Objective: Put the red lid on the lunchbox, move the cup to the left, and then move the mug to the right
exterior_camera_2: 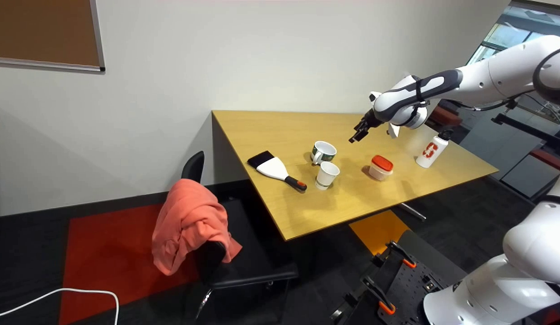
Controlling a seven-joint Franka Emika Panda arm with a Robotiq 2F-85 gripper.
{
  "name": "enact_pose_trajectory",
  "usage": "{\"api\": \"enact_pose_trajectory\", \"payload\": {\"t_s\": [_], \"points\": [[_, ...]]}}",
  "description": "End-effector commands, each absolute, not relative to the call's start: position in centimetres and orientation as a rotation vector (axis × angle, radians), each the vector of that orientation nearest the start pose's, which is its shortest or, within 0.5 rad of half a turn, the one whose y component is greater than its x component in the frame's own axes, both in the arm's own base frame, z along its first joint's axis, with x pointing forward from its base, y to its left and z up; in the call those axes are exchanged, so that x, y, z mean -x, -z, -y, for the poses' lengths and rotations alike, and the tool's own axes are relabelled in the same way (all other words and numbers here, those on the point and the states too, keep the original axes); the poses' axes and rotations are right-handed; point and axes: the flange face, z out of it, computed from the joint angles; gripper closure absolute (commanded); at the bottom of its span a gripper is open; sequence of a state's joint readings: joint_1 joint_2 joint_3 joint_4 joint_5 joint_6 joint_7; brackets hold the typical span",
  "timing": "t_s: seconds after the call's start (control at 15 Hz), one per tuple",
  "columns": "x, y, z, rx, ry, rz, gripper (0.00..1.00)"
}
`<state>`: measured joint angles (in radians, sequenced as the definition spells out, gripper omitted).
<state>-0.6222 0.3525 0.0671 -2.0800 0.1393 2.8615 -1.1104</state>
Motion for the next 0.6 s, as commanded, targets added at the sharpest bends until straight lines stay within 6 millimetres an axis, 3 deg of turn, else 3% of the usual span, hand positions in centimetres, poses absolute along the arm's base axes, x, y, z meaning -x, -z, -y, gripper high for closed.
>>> {"api": "enact_pose_trajectory", "payload": {"t_s": [0.0, 0.27, 0.53], "points": [[-56.5, -29.7, 36.8, 3.348, 0.533, 0.373, 0.0], [-59.8, -27.4, 38.6, 3.336, 0.449, -0.032, 0.0], [-61.9, -24.2, 39.8, 3.242, 0.365, -0.4, 0.0]]}}
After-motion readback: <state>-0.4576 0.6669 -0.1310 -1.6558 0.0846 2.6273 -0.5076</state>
